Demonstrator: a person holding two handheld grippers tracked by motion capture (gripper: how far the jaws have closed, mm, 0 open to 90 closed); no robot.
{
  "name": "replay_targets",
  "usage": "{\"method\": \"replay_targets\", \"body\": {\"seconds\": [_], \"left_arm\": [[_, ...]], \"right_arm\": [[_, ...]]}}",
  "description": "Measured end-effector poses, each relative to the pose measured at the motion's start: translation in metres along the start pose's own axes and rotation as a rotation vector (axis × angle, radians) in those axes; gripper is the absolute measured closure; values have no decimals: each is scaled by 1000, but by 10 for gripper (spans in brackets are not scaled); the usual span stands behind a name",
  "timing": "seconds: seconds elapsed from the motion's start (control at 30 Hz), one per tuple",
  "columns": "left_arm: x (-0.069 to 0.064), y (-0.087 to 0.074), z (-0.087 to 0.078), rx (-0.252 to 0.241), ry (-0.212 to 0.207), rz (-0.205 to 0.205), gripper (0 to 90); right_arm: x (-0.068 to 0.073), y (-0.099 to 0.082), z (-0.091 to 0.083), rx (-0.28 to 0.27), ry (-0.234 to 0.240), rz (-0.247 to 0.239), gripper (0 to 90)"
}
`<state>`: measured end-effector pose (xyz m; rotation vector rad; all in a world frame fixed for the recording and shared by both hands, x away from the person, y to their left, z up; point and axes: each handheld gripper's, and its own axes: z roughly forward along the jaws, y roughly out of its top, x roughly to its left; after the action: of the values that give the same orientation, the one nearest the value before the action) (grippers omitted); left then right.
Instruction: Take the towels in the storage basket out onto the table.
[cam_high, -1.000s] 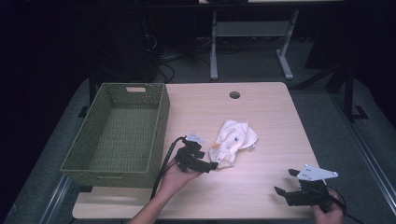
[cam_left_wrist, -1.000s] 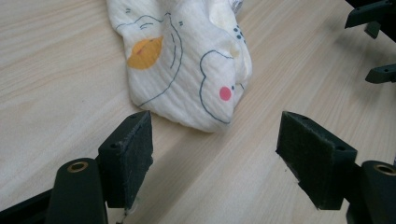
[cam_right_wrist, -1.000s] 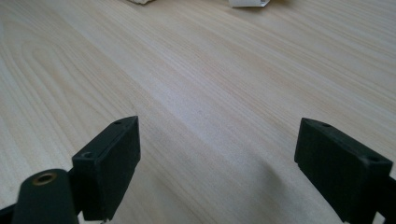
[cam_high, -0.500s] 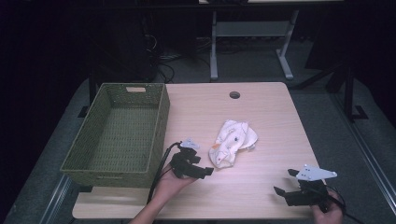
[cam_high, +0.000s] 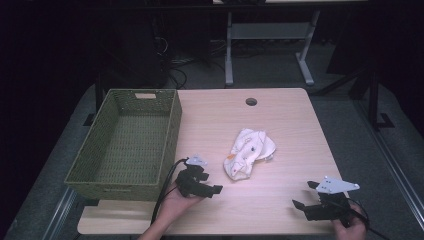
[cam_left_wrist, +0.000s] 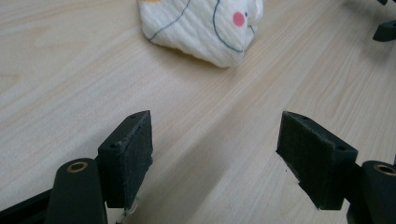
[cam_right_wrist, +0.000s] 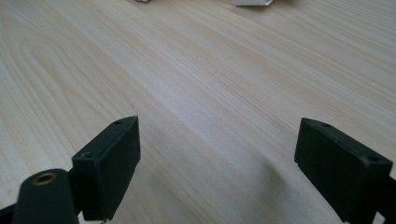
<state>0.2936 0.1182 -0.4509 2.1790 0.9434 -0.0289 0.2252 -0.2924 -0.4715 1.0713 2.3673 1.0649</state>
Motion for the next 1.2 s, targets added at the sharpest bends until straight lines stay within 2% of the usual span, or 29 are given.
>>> {"method": "replay_targets", "body": {"seconds": [0.17,0.23,0.63,0.87,1.07,1.2], "left_arm": [[-3,-5,-2,9,-2,25,258],[-6,-6,-2,-2,-6,23,257],[-13,-17,-3,2,-16,41,250],[-18,-16,-4,0,-21,71,250],[-15,-15,-2,-7,-21,47,238],[-16,-14,-3,-17,-24,49,237]], "right_arm": [[0,0,1,-3,1,-4,140],[1,0,1,-3,2,-4,140],[1,1,1,3,5,-10,140],[2,2,2,4,9,-10,140],[1,2,4,12,13,-11,140],[1,2,4,11,17,-16,140]]}}
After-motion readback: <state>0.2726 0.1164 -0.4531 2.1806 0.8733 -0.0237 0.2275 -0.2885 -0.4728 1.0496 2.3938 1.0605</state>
